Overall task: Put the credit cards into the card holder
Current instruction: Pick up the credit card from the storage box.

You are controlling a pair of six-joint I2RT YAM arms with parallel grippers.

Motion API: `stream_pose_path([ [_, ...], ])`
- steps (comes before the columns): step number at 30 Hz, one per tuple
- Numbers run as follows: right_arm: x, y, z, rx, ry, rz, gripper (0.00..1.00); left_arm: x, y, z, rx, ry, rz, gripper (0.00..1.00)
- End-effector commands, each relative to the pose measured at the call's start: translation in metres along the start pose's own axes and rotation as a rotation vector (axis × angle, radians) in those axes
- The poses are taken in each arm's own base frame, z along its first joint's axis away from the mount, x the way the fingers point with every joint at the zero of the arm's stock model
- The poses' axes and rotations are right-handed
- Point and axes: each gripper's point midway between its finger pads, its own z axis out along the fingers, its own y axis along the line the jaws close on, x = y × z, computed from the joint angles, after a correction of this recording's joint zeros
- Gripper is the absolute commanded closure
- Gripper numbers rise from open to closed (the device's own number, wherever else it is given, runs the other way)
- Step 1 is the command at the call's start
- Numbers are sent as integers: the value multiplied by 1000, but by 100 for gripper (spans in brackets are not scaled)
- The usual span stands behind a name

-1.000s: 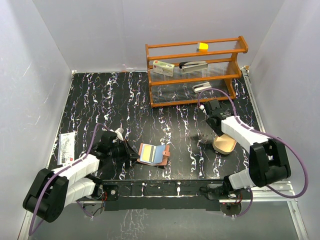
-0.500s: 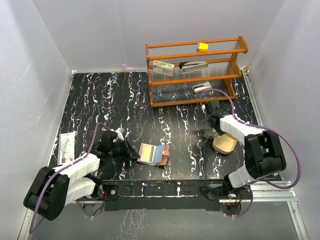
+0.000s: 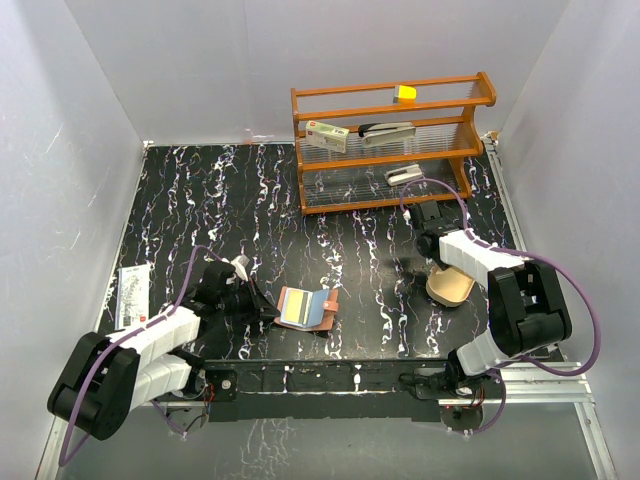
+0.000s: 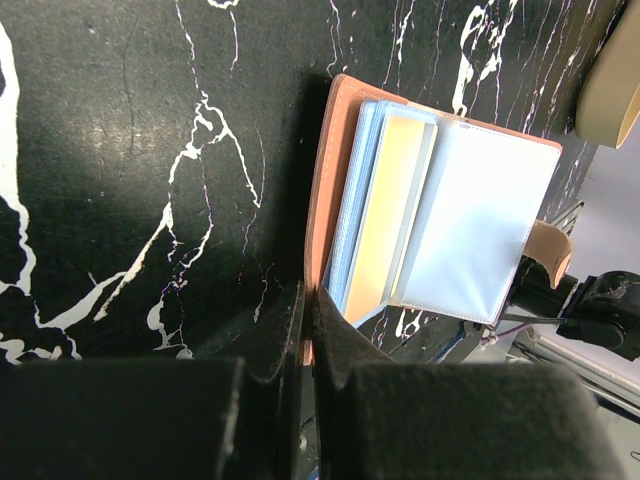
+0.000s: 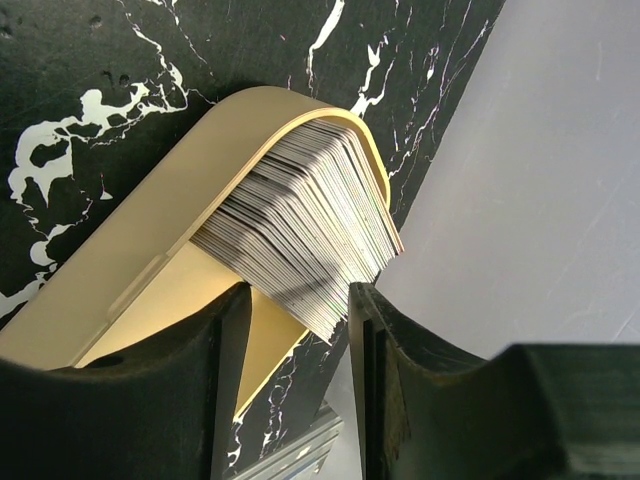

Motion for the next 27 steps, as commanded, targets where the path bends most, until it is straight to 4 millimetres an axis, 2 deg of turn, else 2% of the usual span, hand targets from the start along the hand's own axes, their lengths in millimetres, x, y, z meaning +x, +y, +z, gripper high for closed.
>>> stream_pose_path([
  [1,-9,-20,-6,63,-37,52,60,-6,-11,-2,33,-12,26,100],
  [12,-12,-26,-10,68,-38,55,74,-8,-12,-2,36,-23,19,100],
  [17,-10,-30,-15,64,-26,59,89,-9,-14,-3,34,-19,28,100],
  [22,-22,-26,-29,-29,-73,81,99,-9,-14,-2,43,-22,22,100],
  [27,-33,-23,-48,-127,-105,105,100,-10,-15,-2,41,-23,26,100],
])
